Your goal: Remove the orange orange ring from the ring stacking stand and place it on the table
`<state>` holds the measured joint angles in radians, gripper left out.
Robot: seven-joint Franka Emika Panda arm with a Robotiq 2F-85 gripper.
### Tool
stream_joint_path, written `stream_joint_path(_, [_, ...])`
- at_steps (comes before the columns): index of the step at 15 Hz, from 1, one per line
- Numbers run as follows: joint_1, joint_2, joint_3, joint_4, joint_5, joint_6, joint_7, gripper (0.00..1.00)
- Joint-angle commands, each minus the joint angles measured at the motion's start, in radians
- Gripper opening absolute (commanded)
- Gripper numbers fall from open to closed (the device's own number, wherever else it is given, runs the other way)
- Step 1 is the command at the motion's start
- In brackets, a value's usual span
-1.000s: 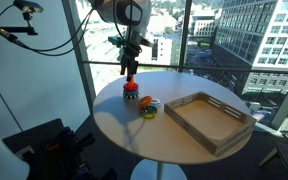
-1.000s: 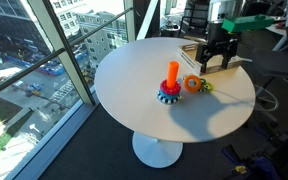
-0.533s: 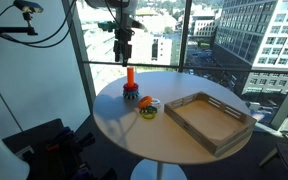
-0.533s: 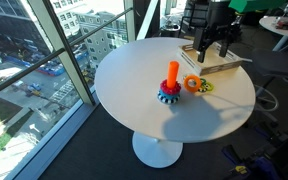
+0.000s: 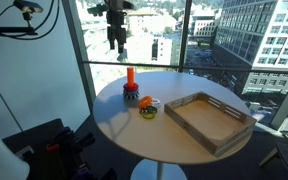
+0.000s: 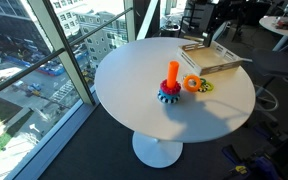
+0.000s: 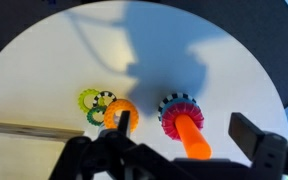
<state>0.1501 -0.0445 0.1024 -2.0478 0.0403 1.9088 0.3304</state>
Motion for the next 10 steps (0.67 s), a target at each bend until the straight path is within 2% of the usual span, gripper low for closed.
stream_joint_path(1, [-0.021,-0.071,0.008,-0.044,-0.042,0.003,0.047,1.00])
stream_joint_path(6, [-0.052,-0.122,0.000,-0.076,-0.042,-0.003,0.059,1.00])
stream_joint_path(10, [-0.056,-0.092,0.006,-0.057,-0.033,-0.003,0.040,1.00])
